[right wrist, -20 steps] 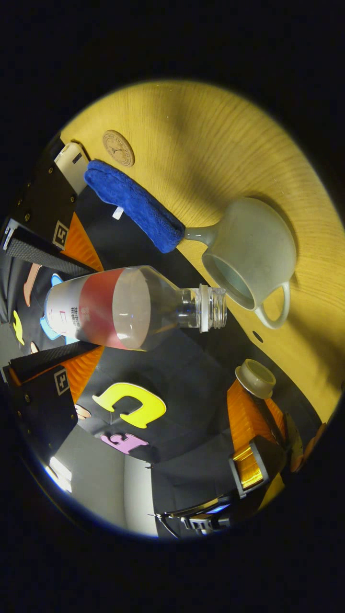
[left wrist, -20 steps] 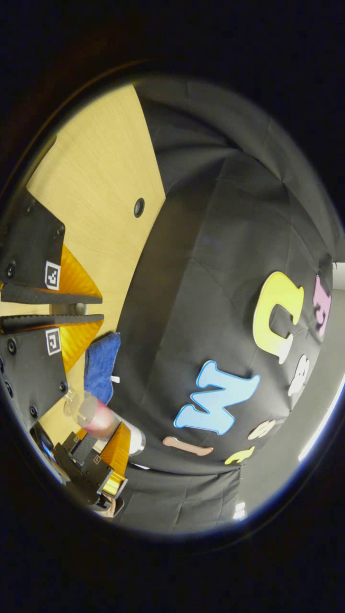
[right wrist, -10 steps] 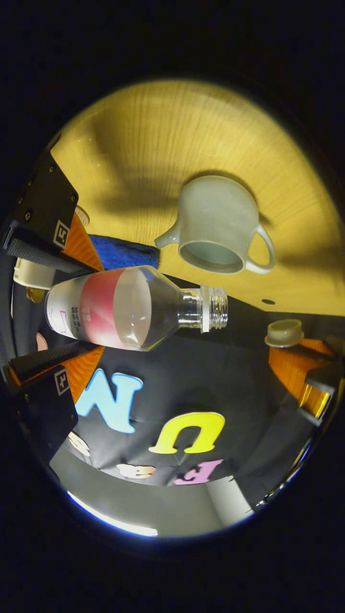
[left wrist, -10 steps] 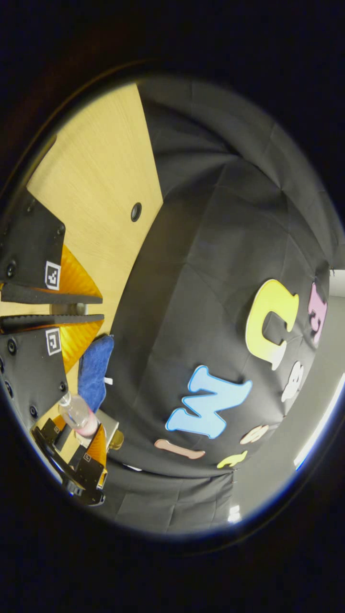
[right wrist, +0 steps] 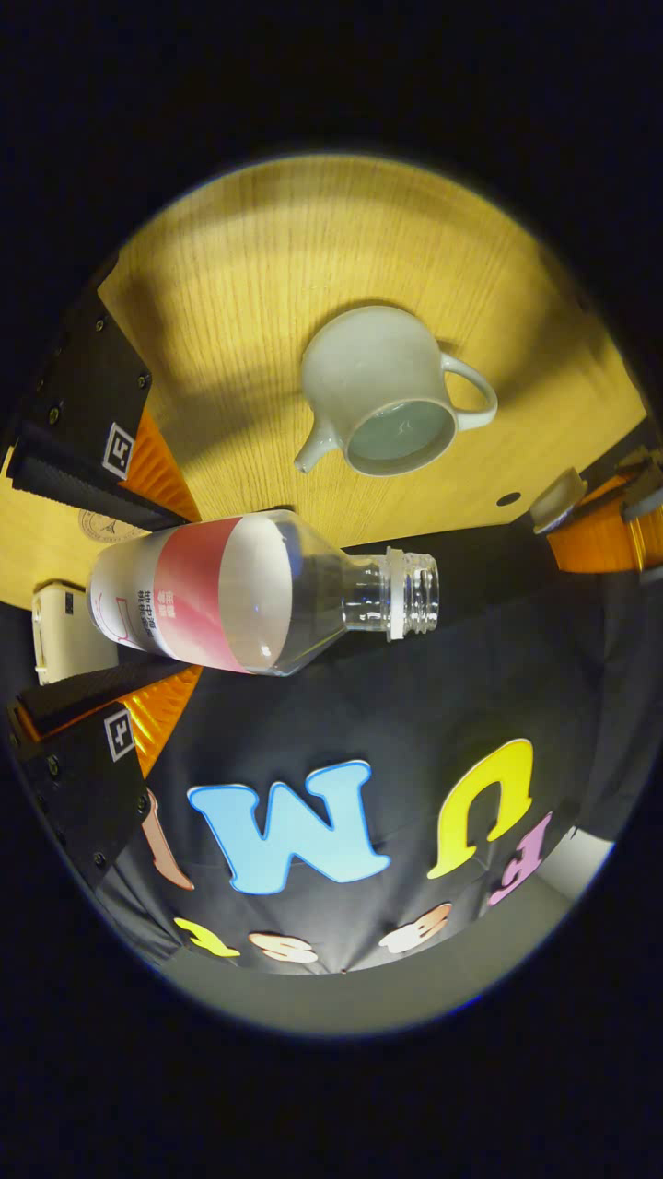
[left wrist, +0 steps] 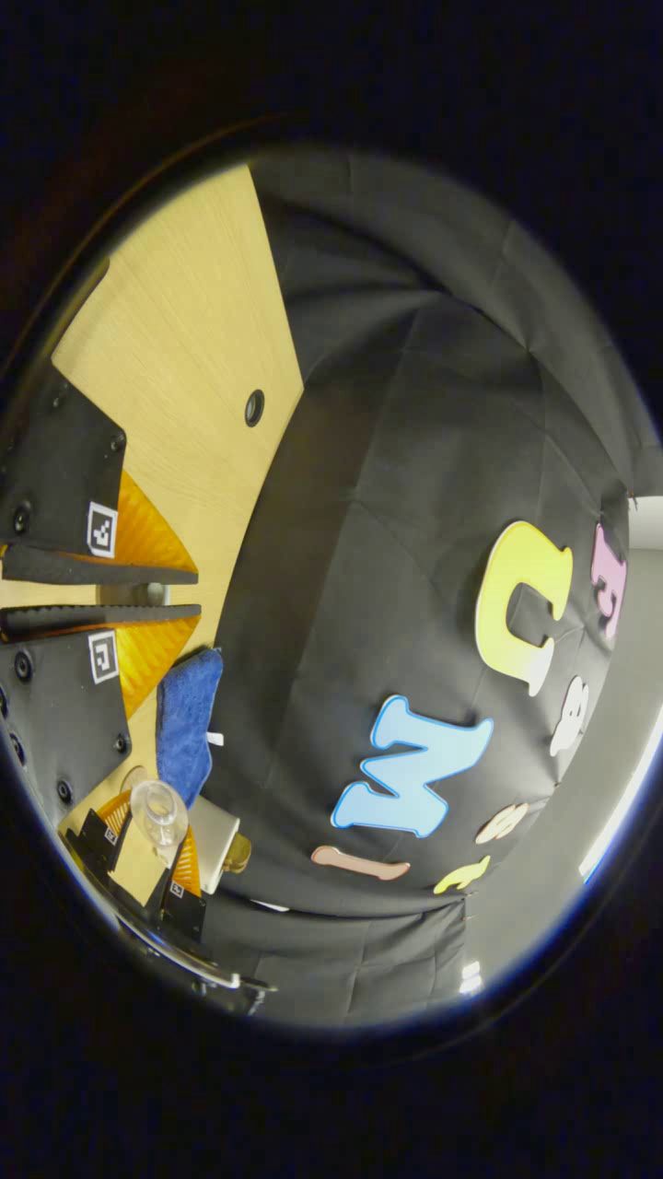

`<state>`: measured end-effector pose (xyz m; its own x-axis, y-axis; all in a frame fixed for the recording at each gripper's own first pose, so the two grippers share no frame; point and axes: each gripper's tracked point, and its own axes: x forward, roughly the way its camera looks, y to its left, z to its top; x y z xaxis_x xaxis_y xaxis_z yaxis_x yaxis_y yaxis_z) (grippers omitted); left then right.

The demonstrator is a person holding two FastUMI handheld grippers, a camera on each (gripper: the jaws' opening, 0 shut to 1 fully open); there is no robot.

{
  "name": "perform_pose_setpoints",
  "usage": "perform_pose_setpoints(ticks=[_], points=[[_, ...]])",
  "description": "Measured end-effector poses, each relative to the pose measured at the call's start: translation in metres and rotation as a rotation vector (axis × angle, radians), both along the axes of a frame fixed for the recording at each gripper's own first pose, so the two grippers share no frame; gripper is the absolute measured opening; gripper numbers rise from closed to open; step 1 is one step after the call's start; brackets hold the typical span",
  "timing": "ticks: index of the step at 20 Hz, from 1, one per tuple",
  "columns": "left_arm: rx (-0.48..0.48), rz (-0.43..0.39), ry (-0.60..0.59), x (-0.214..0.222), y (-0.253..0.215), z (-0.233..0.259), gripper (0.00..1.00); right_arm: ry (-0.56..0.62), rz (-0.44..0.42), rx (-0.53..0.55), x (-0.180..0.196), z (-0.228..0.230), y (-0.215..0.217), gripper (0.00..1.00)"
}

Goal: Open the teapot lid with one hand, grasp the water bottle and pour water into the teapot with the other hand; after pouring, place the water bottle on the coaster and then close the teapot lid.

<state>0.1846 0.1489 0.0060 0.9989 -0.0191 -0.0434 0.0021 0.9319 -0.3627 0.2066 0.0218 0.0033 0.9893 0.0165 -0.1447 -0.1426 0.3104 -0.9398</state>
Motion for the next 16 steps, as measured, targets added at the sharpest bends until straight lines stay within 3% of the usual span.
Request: perform_pose_setpoints(ticks=[4, 8, 13, 16], points=[[0.018, -0.01, 0.004, 0.0, -0.008, -0.003, 0.18, 0.027, -0.03, 0.174, 0.004, 0.004, -0.013, 0.75], [0.018, -0.019, -0.008, 0.001, -0.016, -0.002, 0.15, 0.061, -0.054, 0.428, 0.006, 0.009, -0.025, 0.75], [0.035, -0.041, -0.016, -0.001, -0.03, -0.003, 0.18, 0.076, -0.108, 0.758, 0.022, 0.013, -0.046, 0.75], [0.058, -0.047, -0.016, 0.001, -0.034, -0.002, 0.18, 0.063, -0.148, 0.879, 0.034, 0.012, -0.064, 0.75]])
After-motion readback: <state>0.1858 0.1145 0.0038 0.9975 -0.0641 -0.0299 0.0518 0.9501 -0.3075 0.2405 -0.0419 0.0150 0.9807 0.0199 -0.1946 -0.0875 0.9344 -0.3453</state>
